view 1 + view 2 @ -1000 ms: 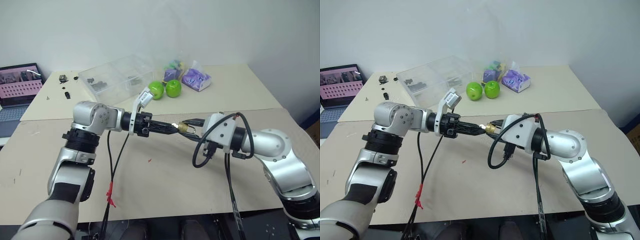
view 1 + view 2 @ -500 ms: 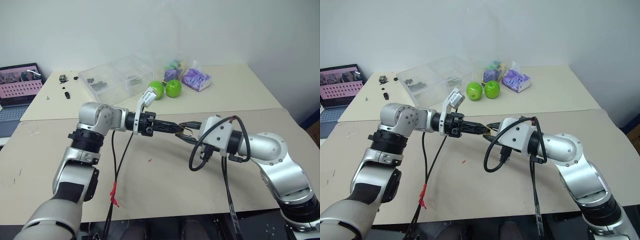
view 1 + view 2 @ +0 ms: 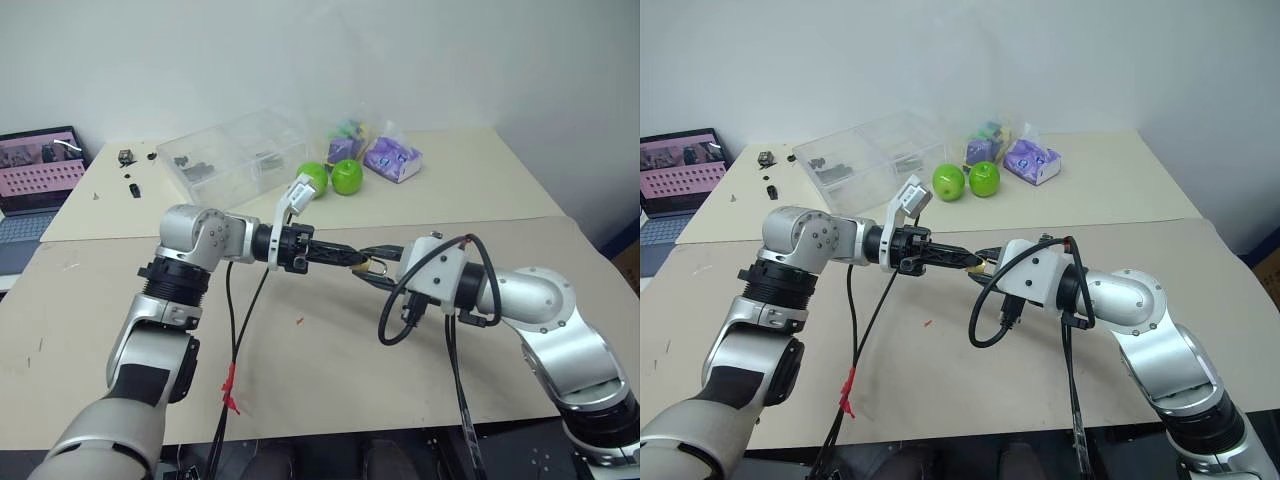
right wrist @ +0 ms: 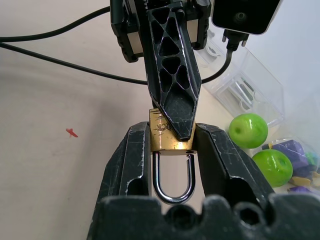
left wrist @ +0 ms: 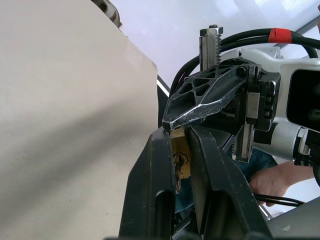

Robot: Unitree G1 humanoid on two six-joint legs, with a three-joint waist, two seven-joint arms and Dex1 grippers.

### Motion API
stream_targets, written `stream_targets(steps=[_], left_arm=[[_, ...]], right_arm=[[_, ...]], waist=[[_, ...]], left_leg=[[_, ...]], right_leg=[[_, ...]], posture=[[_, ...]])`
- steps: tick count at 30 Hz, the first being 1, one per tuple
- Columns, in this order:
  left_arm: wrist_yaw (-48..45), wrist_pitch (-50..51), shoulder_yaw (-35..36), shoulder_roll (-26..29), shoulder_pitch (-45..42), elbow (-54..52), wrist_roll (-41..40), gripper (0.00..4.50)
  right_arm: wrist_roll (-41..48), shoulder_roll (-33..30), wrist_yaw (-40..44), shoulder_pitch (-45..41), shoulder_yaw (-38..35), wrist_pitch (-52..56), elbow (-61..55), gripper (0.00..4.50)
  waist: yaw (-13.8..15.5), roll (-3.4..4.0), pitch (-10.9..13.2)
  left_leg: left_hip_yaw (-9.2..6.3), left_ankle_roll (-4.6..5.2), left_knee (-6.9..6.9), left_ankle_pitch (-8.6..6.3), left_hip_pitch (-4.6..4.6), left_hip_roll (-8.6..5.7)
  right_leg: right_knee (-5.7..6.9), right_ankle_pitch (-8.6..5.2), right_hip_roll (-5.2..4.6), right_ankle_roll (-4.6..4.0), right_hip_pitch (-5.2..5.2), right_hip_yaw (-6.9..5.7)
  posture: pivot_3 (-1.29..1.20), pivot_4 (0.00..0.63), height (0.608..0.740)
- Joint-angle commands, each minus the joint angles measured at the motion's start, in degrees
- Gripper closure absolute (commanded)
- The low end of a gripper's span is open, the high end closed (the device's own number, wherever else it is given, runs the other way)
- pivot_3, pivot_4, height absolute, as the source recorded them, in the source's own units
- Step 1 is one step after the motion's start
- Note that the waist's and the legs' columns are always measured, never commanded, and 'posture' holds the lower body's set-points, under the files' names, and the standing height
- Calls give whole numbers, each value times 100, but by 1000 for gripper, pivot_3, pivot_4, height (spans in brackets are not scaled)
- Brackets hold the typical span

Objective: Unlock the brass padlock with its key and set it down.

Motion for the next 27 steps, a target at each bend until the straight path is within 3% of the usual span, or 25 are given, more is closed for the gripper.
stream_targets(steps=[1,16,18,24,27], left_arm=[[-80,-7,13,103,-67,-217,-49,4488],[9,27,19,87,-57,-253,-40,4488],[32,16,34,78,-52,-253,-39,4488],[37,-20,66,101,-64,-222,-17,4488],[30,-40,61,123,-65,-214,-6,4488]], right_arm=[[-10,-87,31,-143,-203,-155,-6,3584],[0,-35,26,-220,-188,-211,84,3584],[6,-19,11,-241,-192,-206,95,2569],[-33,-78,16,-245,-222,-226,128,644],[110,-121,82,-183,-318,-104,86,644]], waist=[[-1,0,0],[1,0,0],[1,0,0],[2,0,0],[1,0,0]], left_leg=[[0,0,0,0,0,0],[0,0,0,0,0,0],[0,0,0,0,0,0],[0,0,0,0,0,0],[0,0,-1,0,0,0]], right_leg=[[0,0,0,0,0,0],[0,0,0,0,0,0],[0,0,0,0,0,0],[0,0,0,0,-1,0],[-1,0,0,0,-1,1]], posture=[[0,150,740],[0,150,740],[0,150,740],[0,150,740],[0,150,740]])
